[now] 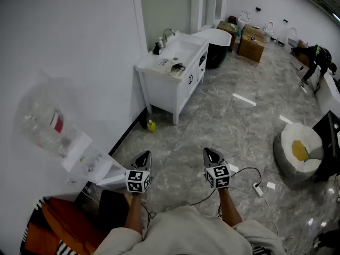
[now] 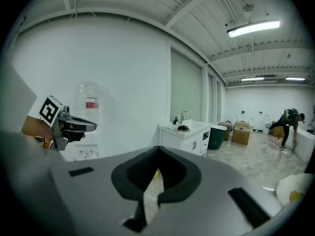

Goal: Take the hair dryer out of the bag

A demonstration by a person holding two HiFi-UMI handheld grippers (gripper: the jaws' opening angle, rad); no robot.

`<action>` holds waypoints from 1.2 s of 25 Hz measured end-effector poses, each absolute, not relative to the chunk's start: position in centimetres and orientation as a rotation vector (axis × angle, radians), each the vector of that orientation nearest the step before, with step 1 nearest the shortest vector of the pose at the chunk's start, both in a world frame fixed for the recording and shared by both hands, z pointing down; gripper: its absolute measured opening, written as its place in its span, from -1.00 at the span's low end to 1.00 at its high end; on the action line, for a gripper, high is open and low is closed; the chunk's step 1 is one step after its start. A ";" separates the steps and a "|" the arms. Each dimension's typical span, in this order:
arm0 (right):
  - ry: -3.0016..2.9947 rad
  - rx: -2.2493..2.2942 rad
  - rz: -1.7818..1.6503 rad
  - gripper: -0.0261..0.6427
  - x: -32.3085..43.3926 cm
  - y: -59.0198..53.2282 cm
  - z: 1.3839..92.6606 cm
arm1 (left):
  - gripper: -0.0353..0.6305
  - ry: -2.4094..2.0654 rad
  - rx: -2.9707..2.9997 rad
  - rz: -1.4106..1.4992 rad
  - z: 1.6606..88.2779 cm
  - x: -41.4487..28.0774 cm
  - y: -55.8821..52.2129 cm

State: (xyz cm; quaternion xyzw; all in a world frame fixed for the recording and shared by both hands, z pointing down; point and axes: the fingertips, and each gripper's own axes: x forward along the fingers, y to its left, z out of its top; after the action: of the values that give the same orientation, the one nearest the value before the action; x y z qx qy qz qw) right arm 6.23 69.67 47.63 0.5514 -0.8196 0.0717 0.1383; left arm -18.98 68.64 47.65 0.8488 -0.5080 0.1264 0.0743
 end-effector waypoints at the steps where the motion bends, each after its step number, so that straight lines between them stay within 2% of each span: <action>1: -2.372 1.595 0.203 -0.93 6.3 69.7 47.6 | -0.86 -1.524 2.548 0.381 47.7 -18.8 68.7; 21: -2.394 1.623 0.165 -0.92 8.6 71.1 47.5 | -0.85 -1.538 2.515 0.400 48.0 -16.8 70.6; 30: -2.456 1.562 0.174 -0.92 10.5 71.5 47.7 | -0.85 -1.520 2.517 0.368 48.4 -13.7 71.9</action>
State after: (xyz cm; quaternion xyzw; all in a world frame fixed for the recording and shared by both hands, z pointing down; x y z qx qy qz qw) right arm 10.46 71.46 47.71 0.5323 -0.8369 0.0593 0.1129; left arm -13.67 71.87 48.40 0.8459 -0.5110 0.1236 0.0892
